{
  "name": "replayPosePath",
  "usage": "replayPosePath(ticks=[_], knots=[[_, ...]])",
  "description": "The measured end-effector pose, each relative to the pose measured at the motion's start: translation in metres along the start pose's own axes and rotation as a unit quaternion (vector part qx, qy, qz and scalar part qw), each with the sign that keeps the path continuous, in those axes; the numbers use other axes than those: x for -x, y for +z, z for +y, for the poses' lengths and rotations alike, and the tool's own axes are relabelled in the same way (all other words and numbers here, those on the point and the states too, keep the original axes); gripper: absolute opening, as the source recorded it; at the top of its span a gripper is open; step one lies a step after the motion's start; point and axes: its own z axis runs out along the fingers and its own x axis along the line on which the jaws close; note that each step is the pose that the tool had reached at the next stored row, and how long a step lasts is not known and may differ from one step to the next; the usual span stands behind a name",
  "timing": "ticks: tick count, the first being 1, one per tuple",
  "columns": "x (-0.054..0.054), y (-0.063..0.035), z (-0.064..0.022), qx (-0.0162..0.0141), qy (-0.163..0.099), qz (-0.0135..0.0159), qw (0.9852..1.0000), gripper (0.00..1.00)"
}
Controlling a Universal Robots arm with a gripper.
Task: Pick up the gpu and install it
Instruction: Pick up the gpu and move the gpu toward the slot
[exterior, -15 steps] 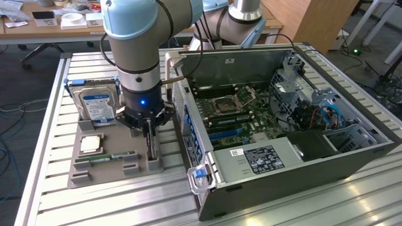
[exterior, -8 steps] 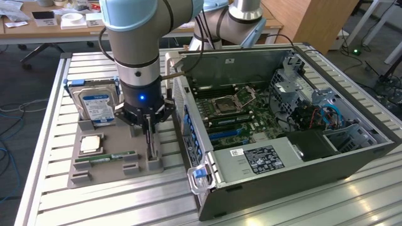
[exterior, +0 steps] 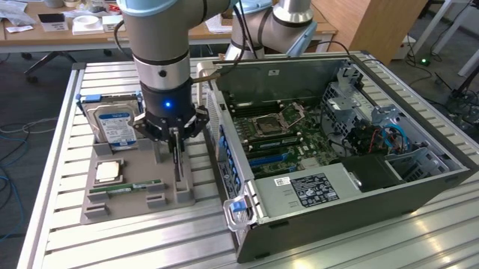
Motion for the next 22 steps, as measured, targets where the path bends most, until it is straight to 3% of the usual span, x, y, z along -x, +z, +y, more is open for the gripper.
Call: replayPosePath(ticks=[14, 17, 22], knots=[[0.001, -0.0478, 0.0022, 0.0001, -0.003, 0.0002, 1.0000, 0.27], [0.001, -0.0539, 0.0025, 0.0001, -0.005, 0.0003, 1.0000, 0.27], [0.001, -0.0545, 0.0025, 0.0002, -0.006, 0.0002, 1.0000, 0.27]])
